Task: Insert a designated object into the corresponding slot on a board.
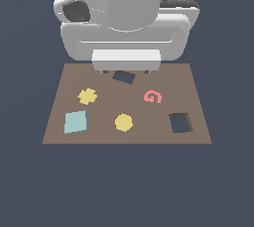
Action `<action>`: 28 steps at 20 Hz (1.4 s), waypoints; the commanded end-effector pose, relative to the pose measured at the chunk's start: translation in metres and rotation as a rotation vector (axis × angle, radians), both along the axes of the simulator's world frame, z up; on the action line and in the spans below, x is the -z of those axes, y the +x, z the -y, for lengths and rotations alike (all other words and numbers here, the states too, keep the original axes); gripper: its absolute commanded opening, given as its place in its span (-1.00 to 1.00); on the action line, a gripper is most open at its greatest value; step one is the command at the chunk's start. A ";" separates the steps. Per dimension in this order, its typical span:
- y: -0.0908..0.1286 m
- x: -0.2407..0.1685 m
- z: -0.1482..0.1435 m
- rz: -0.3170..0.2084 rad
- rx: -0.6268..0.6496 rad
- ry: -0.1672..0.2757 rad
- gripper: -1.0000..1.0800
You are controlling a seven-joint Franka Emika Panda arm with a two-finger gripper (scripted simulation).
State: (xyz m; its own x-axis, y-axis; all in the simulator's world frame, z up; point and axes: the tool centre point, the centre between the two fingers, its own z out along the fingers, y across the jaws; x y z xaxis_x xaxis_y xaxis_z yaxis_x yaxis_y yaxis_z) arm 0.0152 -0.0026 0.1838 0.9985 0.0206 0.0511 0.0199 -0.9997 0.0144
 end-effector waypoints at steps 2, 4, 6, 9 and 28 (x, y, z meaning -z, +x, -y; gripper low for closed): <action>0.000 0.000 0.000 0.000 0.000 0.000 0.92; 0.001 0.002 0.002 -0.001 -0.002 0.000 0.92; 0.002 0.005 0.006 -0.002 -0.006 0.000 0.92; 0.006 0.013 0.015 -0.005 -0.016 0.001 0.92; 0.057 0.110 0.123 -0.043 -0.133 0.008 0.92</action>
State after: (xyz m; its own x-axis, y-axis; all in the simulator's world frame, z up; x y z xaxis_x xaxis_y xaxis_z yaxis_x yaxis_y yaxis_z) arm 0.0679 -0.1186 0.0805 0.9898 0.1422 0.0109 0.1421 -0.9898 0.0035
